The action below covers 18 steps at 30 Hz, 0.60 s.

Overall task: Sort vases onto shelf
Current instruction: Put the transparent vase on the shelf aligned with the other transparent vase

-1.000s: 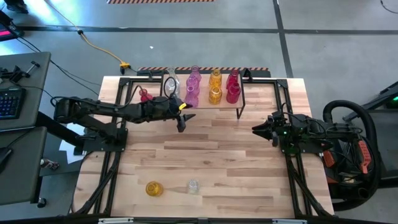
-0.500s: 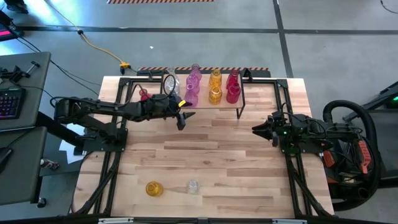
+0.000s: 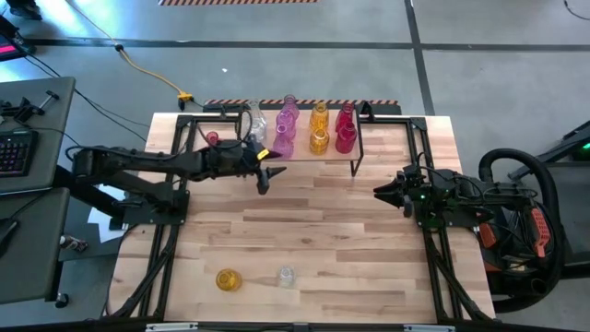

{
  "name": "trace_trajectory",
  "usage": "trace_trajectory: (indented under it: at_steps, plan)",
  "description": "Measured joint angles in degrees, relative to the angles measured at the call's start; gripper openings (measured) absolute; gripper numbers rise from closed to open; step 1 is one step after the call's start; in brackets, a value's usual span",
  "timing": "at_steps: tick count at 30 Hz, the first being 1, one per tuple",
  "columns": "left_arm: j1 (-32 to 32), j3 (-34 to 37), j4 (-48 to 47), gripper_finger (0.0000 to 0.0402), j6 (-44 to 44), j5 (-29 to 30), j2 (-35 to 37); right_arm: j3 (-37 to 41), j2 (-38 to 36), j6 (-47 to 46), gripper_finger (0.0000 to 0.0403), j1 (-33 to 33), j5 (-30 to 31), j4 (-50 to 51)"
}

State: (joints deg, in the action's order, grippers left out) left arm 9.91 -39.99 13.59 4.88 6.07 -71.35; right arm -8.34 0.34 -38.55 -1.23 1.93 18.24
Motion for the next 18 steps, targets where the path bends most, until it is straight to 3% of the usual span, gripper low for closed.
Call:
trace_trajectory:
  at_steps: [10, 14, 18]
  plan:
    - [0.3, 0.3, -8.2, 0.0218, -2.2, 3.4, 13.7, 0.0, 0.0, 0.0, 0.0117, 0.0, 0.0, 0.0]
    - [0.3, 4.3, -7.4, 0.0218, -4.5, 4.6, 20.8, 0.0, 0.0, 0.0, 0.0117, 0.0, 0.0, 0.0]
    - [0.3, 10.2, -6.1, 0.0218, -1.3, 5.0, 28.3, 0.0, 0.0, 0.0, 0.0117, 0.0, 0.0, 0.0]
